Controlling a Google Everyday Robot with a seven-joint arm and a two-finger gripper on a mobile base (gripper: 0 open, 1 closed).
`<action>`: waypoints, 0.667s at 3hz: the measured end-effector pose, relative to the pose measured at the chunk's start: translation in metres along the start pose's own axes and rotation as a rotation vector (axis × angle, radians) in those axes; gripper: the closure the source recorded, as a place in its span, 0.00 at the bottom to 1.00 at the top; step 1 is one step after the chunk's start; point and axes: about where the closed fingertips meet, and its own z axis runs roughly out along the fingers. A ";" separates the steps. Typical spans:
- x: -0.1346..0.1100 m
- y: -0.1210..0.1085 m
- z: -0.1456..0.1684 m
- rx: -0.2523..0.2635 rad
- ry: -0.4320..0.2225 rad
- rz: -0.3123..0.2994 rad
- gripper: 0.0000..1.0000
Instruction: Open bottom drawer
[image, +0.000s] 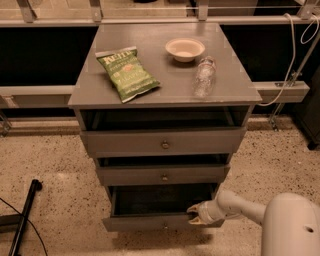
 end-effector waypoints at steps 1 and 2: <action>-0.021 0.004 -0.017 -0.006 -0.041 -0.047 0.57; -0.032 0.001 -0.024 0.031 -0.095 -0.082 0.39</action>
Offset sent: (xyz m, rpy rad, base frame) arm -0.0074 0.0168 0.0537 0.1538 -0.1377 0.1054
